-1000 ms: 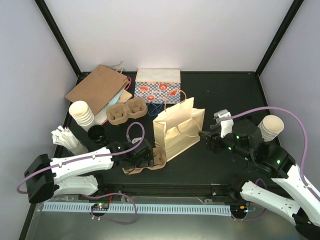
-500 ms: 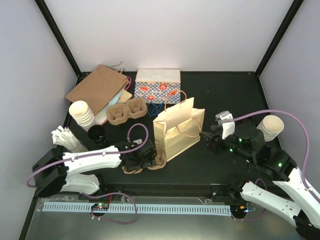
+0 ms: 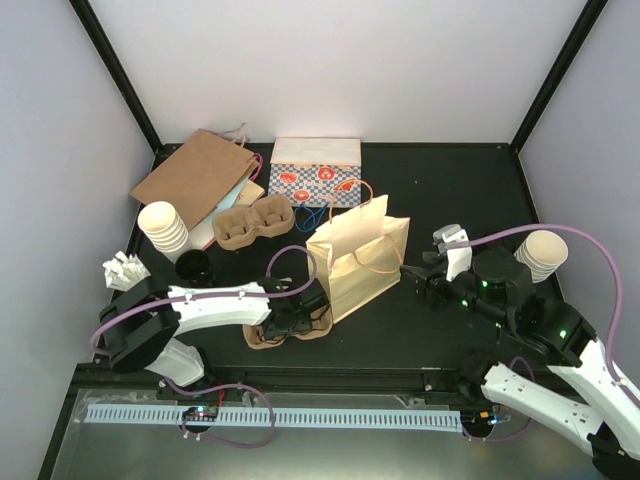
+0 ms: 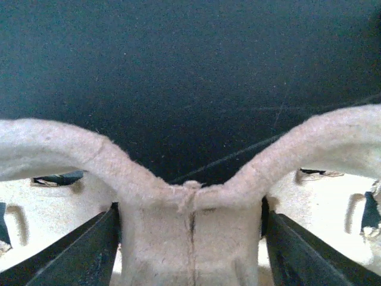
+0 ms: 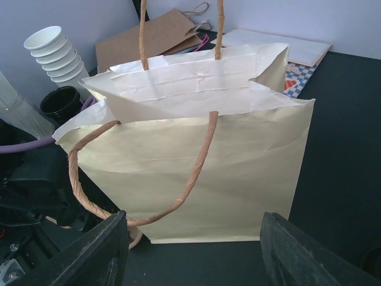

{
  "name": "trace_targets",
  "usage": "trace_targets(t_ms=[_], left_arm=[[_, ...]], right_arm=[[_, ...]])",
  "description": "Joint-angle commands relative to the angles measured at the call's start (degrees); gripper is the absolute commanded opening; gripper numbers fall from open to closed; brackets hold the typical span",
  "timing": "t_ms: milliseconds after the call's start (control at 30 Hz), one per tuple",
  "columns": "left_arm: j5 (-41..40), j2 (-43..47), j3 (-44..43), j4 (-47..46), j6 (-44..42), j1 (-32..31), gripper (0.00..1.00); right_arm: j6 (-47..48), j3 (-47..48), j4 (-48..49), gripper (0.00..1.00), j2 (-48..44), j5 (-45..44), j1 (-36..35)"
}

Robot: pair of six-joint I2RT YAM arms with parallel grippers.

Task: Pack the takeout coffee

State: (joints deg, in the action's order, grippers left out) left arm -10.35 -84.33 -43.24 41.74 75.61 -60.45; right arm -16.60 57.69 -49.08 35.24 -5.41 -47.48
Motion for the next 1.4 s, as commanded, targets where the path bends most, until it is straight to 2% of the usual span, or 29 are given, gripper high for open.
trace_targets(t_ms=[0, 300, 633, 733, 933, 1067, 1167, 1267, 1367], left_arm=[[-1.79, -0.05, -2.22, 2.97, 0.5, 0.15, 0.66], [-6.94, 8.18, -3.89, 9.13, 0.93, 0.2, 0.48], [-9.9, 16.19, -5.25, 10.88, 0.35, 0.24, 0.48], [-11.79, 16.83, -5.15, 10.49, -1.66, 0.37, 0.58], [-8.11, 22.47, -5.93, 5.6, -22.26, 7.46, 0.75], [-0.68, 29.38, -5.74, -1.13, -35.27, 13.31, 0.83], [5.18, 32.65, -7.93, -4.52, -42.89, 17.34, 0.87], [9.48, 32.65, -13.24, -7.19, -49.74, 19.02, 0.9], [13.69, 28.84, -19.16, -9.01, -55.86, 19.15, 0.91]], right_arm=[[0.82, -0.33, 1.0, 0.62, -0.79, 0.38, 0.05], [0.84, -0.9, 1.62, 0.62, -0.25, 0.54, 0.03], [0.6, 0.4, 1.12, 0.62, 0.99, 1.99, 0.03], [0.71, 0.97, -0.49, 0.63, 2.15, 4.74, 0.11], [-2.15, 6.04, -8.2, 0.61, 8.46, 7.48, -0.09], [-3.02, 8.53, -9.04, 0.61, 9.28, 6.41, -0.17], [-1.57, 13.83, -10.93, 0.62, 11.35, 4.23, -0.14], [0.07, 18.84, -12.09, 0.63, 12.01, 1.17, -0.17], [1.12, 21.98, -13.06, 0.65, 12.17, 0.48, -0.16]])
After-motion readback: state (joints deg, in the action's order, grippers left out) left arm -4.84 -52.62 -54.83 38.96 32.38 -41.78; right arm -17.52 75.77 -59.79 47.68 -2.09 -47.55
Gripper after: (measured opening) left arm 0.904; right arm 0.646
